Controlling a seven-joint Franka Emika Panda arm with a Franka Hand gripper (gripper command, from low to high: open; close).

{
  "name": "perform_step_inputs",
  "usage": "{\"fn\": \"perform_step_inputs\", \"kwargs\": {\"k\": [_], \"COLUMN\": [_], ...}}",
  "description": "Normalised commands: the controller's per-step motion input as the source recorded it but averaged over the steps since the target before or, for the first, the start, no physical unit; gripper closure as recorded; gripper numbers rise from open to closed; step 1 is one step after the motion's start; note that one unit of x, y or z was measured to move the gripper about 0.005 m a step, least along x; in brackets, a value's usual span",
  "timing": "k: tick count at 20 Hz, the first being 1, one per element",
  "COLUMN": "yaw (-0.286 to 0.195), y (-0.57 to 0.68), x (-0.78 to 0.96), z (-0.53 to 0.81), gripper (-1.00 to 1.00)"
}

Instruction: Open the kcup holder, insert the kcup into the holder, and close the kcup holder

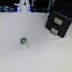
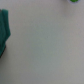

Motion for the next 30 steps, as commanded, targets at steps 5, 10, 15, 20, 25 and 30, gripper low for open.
{"fn": "perform_step_inputs", "kwargs": {"k": [5, 10, 15, 20, 25, 30], "yaw": [-0.146, -0.196, -0.203, -0.189, -0.17, -0.146], "y": [0.65, 0.67, 0.64, 0.62, 0.63, 0.65], "x": [-0.2, -0.21, -0.19, -0.21, -0.28, -0.33], "z": [0.09, 0.03, -0.02, -0.13, -0.22, -0.26], "gripper": [-1.0, -1.0, -1.0, -1.0, -1.0, -1.0]}}
